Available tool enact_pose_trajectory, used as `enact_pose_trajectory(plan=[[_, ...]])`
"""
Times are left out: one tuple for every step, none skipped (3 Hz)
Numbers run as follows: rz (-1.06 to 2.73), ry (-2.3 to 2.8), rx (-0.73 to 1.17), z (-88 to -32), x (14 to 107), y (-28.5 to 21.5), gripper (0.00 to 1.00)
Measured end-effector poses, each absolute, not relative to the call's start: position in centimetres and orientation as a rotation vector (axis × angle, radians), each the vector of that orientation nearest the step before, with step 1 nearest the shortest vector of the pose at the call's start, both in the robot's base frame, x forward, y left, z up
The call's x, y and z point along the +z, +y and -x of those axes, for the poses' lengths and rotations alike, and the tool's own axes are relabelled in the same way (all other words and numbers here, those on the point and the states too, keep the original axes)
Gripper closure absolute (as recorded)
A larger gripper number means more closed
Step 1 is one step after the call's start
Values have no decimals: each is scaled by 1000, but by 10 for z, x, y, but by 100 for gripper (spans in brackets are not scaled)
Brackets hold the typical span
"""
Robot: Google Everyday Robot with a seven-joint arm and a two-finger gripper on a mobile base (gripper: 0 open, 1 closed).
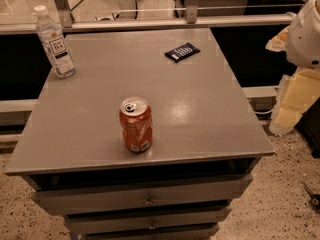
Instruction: Knock coke can over
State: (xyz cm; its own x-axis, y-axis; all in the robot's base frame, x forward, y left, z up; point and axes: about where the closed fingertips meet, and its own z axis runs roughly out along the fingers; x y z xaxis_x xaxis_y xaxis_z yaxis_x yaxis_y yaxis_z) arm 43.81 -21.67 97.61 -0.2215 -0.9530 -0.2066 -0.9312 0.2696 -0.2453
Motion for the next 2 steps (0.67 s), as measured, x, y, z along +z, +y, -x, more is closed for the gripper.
enact_pose_trajectory(plan=[[1725,2232,-98,-438,976,-217,0],[1692,2193,11,-441,959,-198,0]])
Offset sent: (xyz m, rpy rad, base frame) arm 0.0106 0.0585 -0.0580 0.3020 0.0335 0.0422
